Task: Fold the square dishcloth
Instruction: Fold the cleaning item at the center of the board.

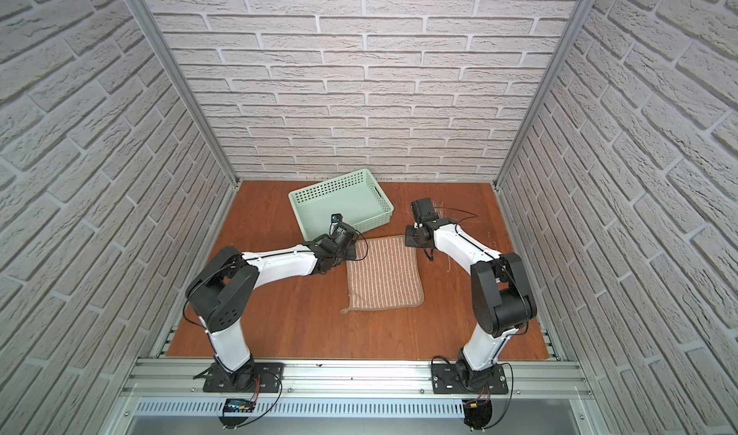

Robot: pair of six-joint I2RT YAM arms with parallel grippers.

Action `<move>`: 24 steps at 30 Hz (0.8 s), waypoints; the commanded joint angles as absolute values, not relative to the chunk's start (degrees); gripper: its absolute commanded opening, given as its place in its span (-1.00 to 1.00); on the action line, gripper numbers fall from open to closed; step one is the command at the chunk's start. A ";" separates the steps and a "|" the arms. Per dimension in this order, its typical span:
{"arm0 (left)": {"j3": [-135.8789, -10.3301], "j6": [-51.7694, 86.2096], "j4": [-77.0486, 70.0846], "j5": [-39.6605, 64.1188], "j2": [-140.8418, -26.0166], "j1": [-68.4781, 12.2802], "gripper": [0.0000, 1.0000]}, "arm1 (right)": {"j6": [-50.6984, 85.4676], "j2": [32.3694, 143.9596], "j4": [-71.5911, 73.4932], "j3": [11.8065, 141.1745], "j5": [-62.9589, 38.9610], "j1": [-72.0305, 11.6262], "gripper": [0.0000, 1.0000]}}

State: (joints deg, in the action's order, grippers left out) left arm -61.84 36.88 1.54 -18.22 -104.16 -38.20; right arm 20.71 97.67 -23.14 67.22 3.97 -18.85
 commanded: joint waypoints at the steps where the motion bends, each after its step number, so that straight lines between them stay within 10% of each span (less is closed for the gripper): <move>1: -63.35 34.01 -0.81 -18.98 -102.37 -37.38 -1.00 | 20.26 95.99 -20.97 66.47 4.30 -18.63 -0.93; 24: -46.53 29.65 -12.28 -15.84 -90.04 -40.64 -1.00 | 23.75 81.10 -8.23 45.99 -1.04 -19.02 -0.94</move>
